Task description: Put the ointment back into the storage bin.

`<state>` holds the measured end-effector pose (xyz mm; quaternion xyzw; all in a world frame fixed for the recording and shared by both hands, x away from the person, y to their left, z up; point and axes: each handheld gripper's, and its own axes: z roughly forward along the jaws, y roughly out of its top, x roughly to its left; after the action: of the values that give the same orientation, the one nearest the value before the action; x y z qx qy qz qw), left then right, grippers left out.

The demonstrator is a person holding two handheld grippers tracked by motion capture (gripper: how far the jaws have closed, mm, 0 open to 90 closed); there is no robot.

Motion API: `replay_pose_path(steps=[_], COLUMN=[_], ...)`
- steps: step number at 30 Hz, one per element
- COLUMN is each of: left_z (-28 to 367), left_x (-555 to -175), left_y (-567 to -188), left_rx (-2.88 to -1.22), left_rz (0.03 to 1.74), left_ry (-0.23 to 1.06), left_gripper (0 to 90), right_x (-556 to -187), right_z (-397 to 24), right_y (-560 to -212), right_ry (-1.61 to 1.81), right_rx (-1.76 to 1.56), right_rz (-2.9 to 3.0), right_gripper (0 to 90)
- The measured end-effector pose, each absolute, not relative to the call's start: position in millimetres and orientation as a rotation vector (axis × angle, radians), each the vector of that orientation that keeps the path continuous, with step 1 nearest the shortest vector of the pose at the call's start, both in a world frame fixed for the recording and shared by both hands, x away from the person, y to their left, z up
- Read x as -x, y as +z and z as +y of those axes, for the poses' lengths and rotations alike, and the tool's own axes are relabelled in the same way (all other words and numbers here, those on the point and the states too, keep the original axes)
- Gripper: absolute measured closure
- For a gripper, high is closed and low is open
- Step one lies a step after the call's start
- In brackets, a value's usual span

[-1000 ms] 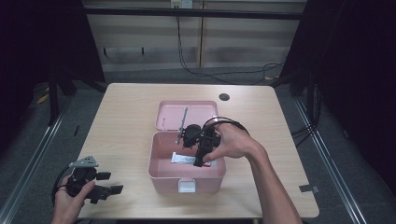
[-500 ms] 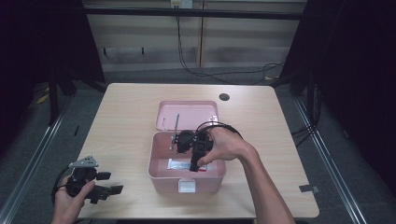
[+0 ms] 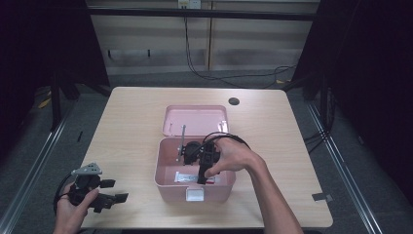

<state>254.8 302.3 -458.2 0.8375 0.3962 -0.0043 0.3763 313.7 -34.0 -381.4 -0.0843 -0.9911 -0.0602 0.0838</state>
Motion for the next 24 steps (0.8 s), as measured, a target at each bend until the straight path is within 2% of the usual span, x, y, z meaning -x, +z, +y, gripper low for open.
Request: replay_pose_path(steps=[24], left_z=[302.4], left_x=[-254.7], left_y=[-458.2], left_rx=[-2.143], left_rz=[1.013], left_ry=[-0.012], left_gripper=[17.0], right_x=[-318.0], right_z=[-22.1], right_y=[-411.2], right_ry=[-0.1], right_rx=[0.209], right_rz=[-2.885], right_gripper=[71.5])
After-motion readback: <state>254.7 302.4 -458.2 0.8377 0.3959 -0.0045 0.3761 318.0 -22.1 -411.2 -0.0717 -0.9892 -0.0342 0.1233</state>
